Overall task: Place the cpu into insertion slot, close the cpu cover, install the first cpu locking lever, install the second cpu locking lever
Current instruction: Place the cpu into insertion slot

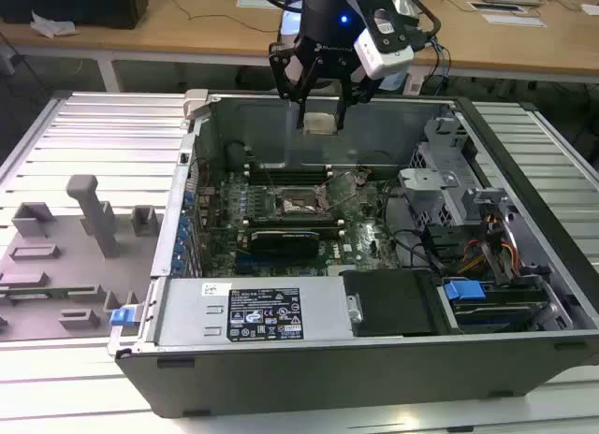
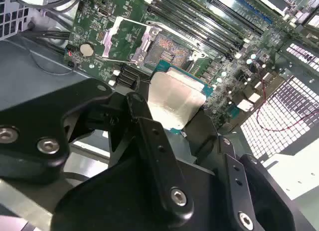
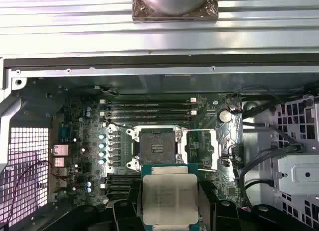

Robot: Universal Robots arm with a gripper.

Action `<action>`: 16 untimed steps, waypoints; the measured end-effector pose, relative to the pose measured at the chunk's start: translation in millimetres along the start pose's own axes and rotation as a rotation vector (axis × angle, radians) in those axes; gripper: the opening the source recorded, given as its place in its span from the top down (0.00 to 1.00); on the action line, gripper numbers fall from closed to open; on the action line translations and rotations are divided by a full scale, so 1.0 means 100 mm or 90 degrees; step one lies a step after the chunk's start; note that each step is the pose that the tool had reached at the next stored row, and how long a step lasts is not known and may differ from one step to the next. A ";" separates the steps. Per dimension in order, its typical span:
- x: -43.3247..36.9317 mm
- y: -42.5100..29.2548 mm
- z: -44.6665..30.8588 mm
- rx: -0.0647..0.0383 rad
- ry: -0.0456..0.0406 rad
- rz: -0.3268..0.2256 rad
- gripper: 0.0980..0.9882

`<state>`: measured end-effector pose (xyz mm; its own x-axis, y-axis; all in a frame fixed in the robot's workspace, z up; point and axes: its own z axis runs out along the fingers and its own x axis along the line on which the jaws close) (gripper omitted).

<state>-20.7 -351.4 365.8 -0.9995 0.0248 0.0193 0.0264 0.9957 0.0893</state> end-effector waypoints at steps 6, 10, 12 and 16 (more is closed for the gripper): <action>0.000 0.000 0.001 0.000 0.0000 0.000 0.50; 0.000 -0.006 0.066 0.000 -0.0018 0.000 0.50; 0.003 -0.007 0.106 0.000 -0.0025 0.000 0.50; 0.051 0.002 0.242 0.000 -0.0087 -0.001 0.50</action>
<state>-26.2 -348.9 341.8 -0.9997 0.0248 0.0056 0.0252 0.9956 0.0899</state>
